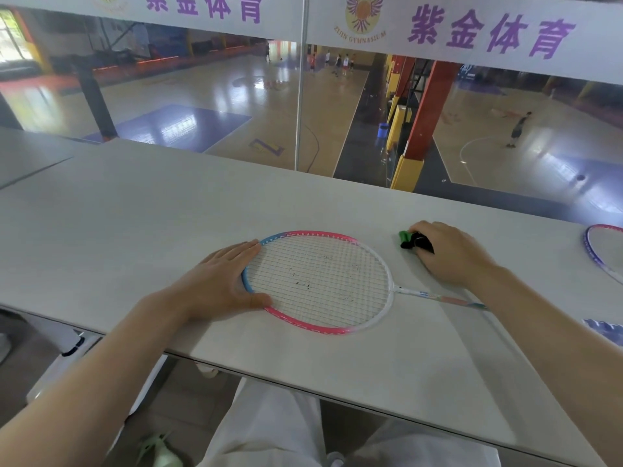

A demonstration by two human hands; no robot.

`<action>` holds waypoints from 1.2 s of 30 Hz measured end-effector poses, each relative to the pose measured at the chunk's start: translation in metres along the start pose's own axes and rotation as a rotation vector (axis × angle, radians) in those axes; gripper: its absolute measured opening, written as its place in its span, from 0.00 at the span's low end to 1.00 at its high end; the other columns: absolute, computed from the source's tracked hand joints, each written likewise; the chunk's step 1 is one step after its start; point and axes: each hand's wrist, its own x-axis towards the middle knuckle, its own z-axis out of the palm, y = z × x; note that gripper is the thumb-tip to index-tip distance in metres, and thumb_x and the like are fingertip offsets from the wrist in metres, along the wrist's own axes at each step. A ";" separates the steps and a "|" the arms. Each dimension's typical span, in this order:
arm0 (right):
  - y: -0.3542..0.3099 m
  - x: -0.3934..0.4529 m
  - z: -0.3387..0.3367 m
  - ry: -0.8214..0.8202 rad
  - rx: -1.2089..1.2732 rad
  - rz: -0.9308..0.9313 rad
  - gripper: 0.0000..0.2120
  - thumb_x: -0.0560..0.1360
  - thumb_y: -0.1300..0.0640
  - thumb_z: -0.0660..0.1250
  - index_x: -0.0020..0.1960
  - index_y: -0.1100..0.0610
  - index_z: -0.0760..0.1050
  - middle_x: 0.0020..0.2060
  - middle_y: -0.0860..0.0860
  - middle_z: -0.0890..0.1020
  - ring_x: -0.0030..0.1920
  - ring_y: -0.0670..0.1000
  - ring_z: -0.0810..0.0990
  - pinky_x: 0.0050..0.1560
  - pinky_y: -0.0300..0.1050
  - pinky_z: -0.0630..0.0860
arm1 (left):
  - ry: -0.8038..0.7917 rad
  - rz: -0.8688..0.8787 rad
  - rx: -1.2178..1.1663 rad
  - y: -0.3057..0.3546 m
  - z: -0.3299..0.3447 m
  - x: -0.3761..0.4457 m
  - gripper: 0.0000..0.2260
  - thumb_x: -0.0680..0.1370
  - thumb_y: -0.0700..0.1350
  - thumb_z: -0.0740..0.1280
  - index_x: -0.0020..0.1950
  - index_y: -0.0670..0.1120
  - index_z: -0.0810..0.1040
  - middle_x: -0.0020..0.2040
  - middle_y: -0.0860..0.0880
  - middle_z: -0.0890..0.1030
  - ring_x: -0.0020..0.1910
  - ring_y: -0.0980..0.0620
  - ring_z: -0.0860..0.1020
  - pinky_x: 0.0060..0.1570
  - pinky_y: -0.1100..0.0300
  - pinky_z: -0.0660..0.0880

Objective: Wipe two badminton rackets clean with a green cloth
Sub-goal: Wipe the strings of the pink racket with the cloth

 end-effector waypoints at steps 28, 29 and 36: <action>-0.211 0.051 0.020 -0.169 0.131 -0.516 0.03 0.74 0.56 0.66 0.46 0.54 0.73 0.42 0.50 0.77 0.43 0.50 0.76 0.41 0.45 0.72 | 0.035 0.007 0.011 -0.002 0.001 0.003 0.58 0.59 0.83 0.56 0.81 0.54 0.43 0.80 0.57 0.47 0.78 0.59 0.44 0.73 0.63 0.41; -0.213 0.045 0.017 -0.198 0.171 -0.531 0.03 0.73 0.56 0.67 0.44 0.52 0.73 0.40 0.47 0.76 0.41 0.48 0.75 0.39 0.42 0.70 | 0.039 0.012 0.002 -0.003 0.000 0.003 0.59 0.58 0.83 0.55 0.81 0.54 0.43 0.80 0.57 0.48 0.78 0.59 0.44 0.73 0.63 0.42; -0.226 0.004 -0.003 -0.416 0.330 -0.648 0.10 0.71 0.57 0.71 0.36 0.46 0.72 0.31 0.44 0.77 0.32 0.43 0.75 0.33 0.36 0.70 | 0.042 0.012 -0.021 -0.003 0.001 0.000 0.64 0.53 0.86 0.50 0.81 0.52 0.45 0.80 0.56 0.48 0.78 0.59 0.44 0.75 0.64 0.43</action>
